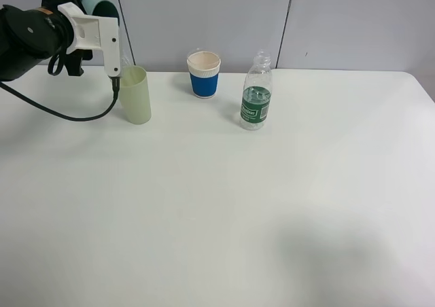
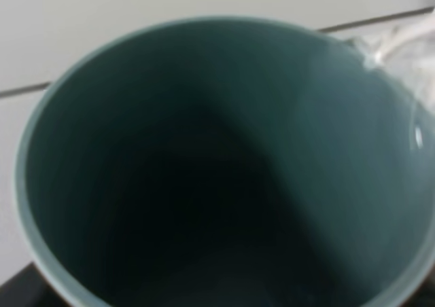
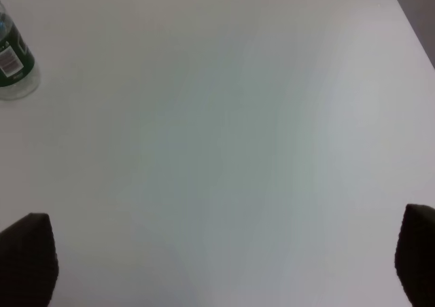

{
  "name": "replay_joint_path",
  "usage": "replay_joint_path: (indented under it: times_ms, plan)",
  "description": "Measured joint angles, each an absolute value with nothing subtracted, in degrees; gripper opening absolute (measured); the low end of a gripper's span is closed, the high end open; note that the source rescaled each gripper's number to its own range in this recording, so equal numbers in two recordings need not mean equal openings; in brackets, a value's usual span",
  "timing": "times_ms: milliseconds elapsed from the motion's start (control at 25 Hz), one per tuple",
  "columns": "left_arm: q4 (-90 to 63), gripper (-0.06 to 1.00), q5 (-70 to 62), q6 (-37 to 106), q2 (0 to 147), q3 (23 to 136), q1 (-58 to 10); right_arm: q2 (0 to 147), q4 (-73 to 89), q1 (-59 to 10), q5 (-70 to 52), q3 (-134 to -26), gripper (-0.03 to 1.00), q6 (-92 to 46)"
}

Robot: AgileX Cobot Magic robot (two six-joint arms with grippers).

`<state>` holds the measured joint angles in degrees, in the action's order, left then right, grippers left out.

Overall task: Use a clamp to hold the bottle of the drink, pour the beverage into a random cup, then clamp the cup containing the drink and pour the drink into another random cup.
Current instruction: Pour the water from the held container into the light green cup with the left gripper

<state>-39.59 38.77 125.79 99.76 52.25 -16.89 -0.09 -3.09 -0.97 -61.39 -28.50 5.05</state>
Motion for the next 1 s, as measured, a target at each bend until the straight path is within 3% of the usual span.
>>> replay_joint_path:
  times_ms: [1000]
  plan:
    - [-26.1,0.0,39.8,128.3,99.8,52.2,-16.9,-0.1,-3.1,-1.0,-61.4,-28.5,1.0,5.1]
